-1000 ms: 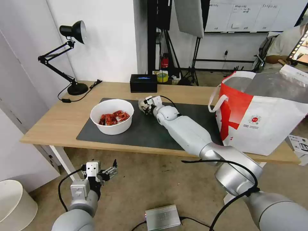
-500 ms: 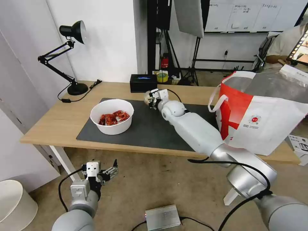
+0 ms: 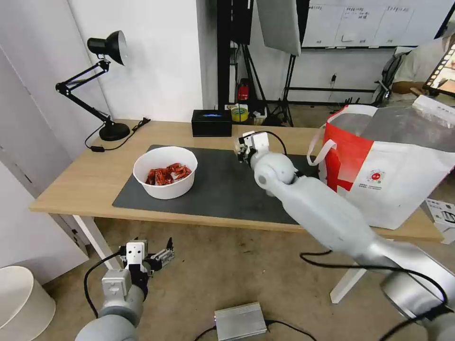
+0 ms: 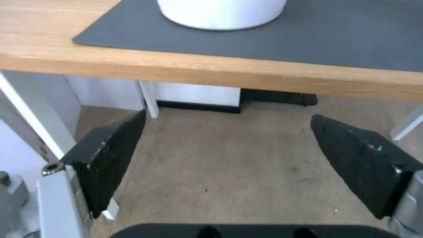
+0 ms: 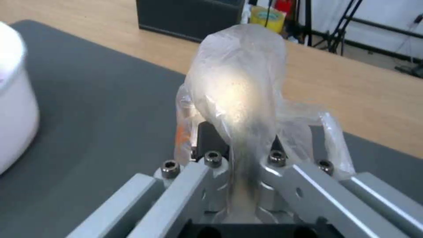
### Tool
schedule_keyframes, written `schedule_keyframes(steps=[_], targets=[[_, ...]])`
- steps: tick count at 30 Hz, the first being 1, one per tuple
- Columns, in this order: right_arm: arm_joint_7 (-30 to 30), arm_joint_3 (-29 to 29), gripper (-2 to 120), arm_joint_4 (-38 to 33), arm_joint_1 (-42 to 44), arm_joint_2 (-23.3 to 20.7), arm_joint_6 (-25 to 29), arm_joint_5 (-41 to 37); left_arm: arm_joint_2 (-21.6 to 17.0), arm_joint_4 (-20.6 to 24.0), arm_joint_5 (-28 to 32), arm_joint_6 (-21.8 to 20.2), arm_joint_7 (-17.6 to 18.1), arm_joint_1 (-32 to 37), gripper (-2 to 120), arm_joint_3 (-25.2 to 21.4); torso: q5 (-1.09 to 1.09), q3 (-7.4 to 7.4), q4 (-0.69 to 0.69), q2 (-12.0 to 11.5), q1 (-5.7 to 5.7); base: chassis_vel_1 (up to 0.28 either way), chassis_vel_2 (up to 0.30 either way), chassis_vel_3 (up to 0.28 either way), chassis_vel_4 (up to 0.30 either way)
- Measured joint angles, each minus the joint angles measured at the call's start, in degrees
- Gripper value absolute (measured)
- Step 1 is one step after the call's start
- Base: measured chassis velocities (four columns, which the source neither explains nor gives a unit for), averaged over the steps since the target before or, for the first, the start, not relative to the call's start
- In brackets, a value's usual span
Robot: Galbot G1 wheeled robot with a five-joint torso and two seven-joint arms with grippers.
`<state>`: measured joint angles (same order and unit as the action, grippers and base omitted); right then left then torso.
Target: Pick up the trash from the table and place it into the takeout bag.
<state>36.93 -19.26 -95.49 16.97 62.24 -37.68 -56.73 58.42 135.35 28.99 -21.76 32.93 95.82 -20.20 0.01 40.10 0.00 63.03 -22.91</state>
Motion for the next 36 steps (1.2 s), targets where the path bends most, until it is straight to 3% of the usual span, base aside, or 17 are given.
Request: schedule_keyframes(steps=[6, 9, 10, 18, 23, 36], targets=[[3.10, 3.14, 3, -11.17, 3.31, -8.22, -0.98, -3.26, 0.77, 0.83, -1.06, 0.01, -0.26, 1.52, 100, -0.43, 0.00, 0.00, 0.01, 0.00, 0.00, 0.000, 0.000, 0.000, 0.000], [4.20, 6.58, 3, -18.24, 6.26, -14.61, -1.56, -5.39, 0.86, 0.96, -1.36, 0.01, -0.35, 1.57, 100, -0.15, 0.01, 0.00, -0.01, 0.00, 0.00, 0.000, 0.000, 0.000, 0.000], [4.20, 6.58, 3, -18.24, 6.26, -14.61, -1.56, -5.39, 0.86, 0.96, -1.36, 0.01, -0.35, 1.57, 100, -0.15, 0.01, 0.00, -0.01, 0.00, 0.00, 0.000, 0.000, 0.000, 0.000], [6.02, 19.24, 3, -33.01, 16.40, -26.58, -2.18, -13.61, 0.80, 0.94, -2.11, 0.04, -0.51, 0.74, 100, 1.67, 0.00, 0.00, -0.02, 0.00, 0.01, 0.000, 0.000, 0.000, 0.000], [6.07, 27.30, 3, -37.90, 22.73, -31.96, -2.11, -15.87, 0.56, 0.94, -2.50, 0.05, -0.50, 0.16, 100, 3.09, 0.00, 0.00, 0.00, 0.00, 0.01, 0.000, 0.000, 0.000, 0.000], [5.67, 42.55, 3, -39.86, 31.06, -37.67, -0.95, -18.98, 0.07, 1.64, -2.86, 0.06, -1.01, -0.54, 100, 4.82, 0.00, 0.00, 0.00, -0.01, 0.00, 0.000, 0.000, 0.000, 0.000]])
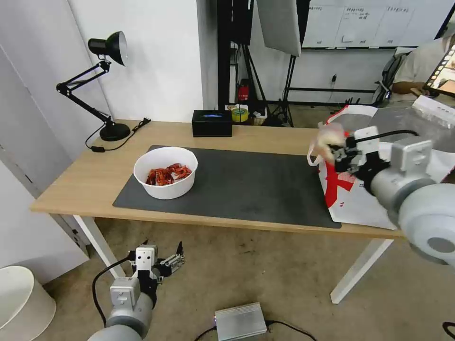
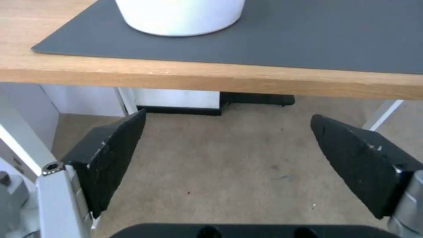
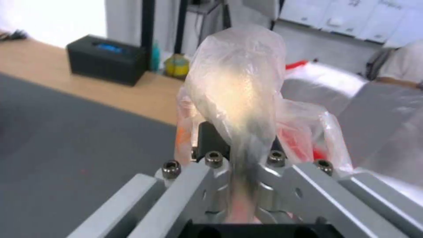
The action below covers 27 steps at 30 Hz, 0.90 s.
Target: Pick up the trash from the table and place it into the takeout bag.
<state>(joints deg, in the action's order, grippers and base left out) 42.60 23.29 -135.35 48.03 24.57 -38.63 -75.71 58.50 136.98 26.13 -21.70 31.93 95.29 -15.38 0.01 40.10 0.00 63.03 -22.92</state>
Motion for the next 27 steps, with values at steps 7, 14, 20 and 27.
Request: schedule_keyframes(steps=[7, 14, 20, 27], targets=[[-0.08, 5.21, 3, 0.94, 0.47, -1.71, 0.19, -2.48, -0.42, 0.13, -0.01, 0.02, -0.64, -0.08, 100, 0.06, -0.01, 0.00, 0.00, 0.00, 0.00, 0.000, 0.000, 0.000, 0.000], [-0.21, 7.82, 3, 3.89, 0.33, -3.16, 0.22, -3.82, -0.58, 0.19, 0.00, 0.05, -0.67, -0.27, 100, 0.22, -0.01, 0.00, 0.00, 0.00, 0.00, 0.000, 0.000, 0.000, 0.000], [-0.98, 8.05, 3, 7.81, -0.06, -3.06, 0.35, -3.71, -0.45, 0.83, 0.03, 0.06, -0.67, -0.28, 100, 0.85, 0.00, 0.00, 0.00, 0.00, 0.00, 0.000, 0.000, 0.000, 0.000], [-1.60, 7.38, 3, 10.77, -1.24, -2.64, 0.49, -3.55, -0.45, 0.74, 0.06, 0.06, -0.67, -0.48, 100, 0.94, 0.00, 0.00, 0.00, 0.00, 0.00, 0.000, 0.000, 0.000, 0.000]])
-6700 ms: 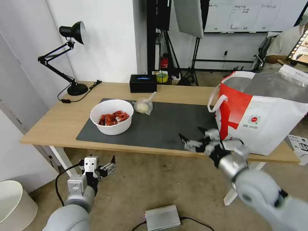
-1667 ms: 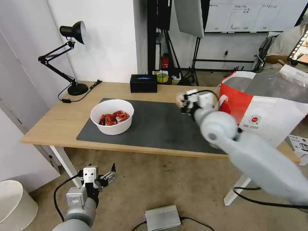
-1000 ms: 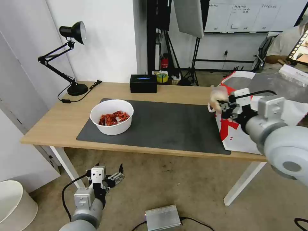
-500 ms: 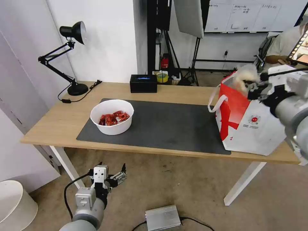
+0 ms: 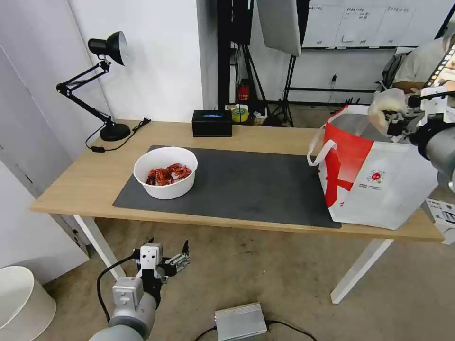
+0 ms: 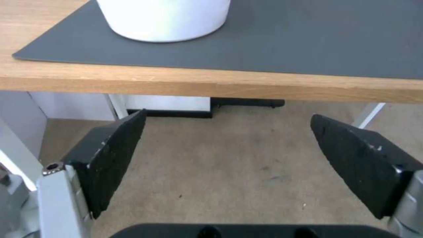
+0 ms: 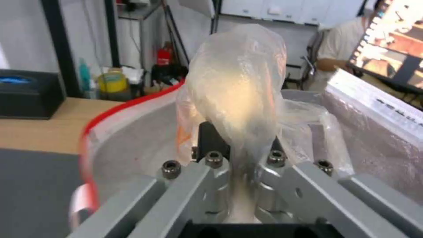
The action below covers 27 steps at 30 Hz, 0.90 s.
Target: Pick up the trash from the table and place it into the takeout bag.
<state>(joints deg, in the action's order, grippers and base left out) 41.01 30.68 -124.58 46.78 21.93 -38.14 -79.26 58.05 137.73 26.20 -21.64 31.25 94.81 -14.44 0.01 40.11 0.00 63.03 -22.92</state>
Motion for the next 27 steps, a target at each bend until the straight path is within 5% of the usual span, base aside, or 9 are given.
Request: schedule_keyframes(steps=[14, 27], targets=[[-1.24, -9.01, 3, 11.86, -7.45, 3.57, 0.10, -0.11, -0.38, -0.78, 0.29, 0.00, 0.05, -0.50, 100, 0.12, 0.00, 0.00, 0.00, 0.00, 0.00, 0.000, 0.000, 0.000, 0.000], [-0.70, -12.08, 52, 12.58, -9.57, 4.75, 0.21, 0.14, -0.38, -1.35, 0.27, 0.00, -0.18, -0.43, 100, 0.22, -0.01, 0.00, 0.00, 0.00, 0.00, 0.000, 0.000, 0.000, 0.000]])
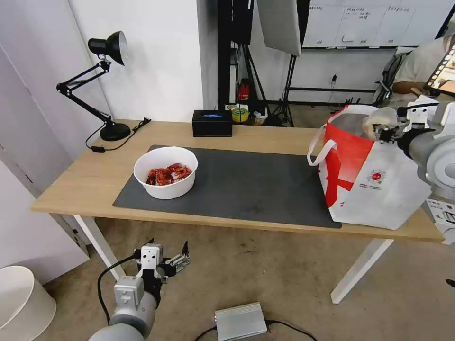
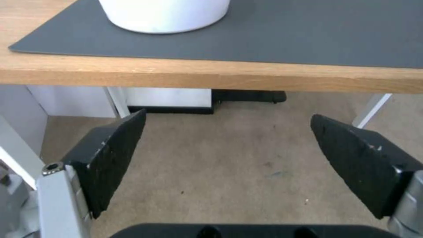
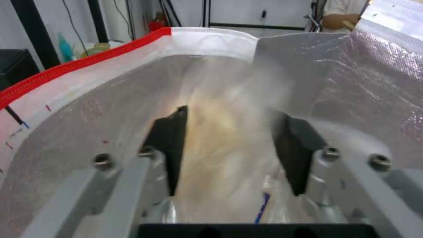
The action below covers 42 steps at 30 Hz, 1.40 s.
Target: Pick up the trash from the table and place it into the takeout bag.
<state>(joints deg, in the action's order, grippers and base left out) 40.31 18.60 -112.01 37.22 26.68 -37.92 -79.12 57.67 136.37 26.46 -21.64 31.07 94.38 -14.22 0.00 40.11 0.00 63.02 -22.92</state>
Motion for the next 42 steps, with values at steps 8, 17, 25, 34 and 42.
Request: schedule_keyframes(steps=[8, 17, 25, 34, 42], targets=[[0.50, -0.17, 82, -0.67, 0.04, 0.35, 0.00, 0.09, -0.02, -0.54, 0.02, 0.00, -0.02, -1.01, 100, 0.78, 0.00, 0.00, 0.00, 0.00, 0.00, 0.000, 0.000, 0.000, 0.000], [-1.90, 0.40, 100, -2.89, 0.65, 0.94, 7.03, 1.25, 0.03, -0.45, 0.08, 0.05, -0.02, -1.06, 100, 0.44, 0.00, 0.00, 0.00, 0.00, 0.00, 0.000, 0.000, 0.000, 0.000], [-13.08, 4.72, 100, -10.01, 9.79, 1.59, 20.73, 10.29, 0.40, -0.34, 0.09, 0.08, -0.02, -0.95, 100, 0.17, 0.00, 0.00, -0.01, 0.00, 0.00, 0.000, 0.000, 0.000, 0.000], [-16.51, 5.53, 100, -17.87, 19.75, 4.21, 22.42, 19.80, 0.47, -0.28, 0.10, 1.17, -0.01, -0.62, 100, -1.08, 0.01, -0.01, 0.00, 0.00, 0.00, 0.000, 0.000, 0.000, 0.000], [-18.78, 3.46, 100, -21.16, 34.09, 8.79, 23.29, 32.63, 0.37, -0.43, 0.16, 1.28, -0.06, -0.56, 100, -1.88, 0.00, -0.01, 0.00, 0.00, 0.00, 0.000, 0.000, 0.000, 0.000]])
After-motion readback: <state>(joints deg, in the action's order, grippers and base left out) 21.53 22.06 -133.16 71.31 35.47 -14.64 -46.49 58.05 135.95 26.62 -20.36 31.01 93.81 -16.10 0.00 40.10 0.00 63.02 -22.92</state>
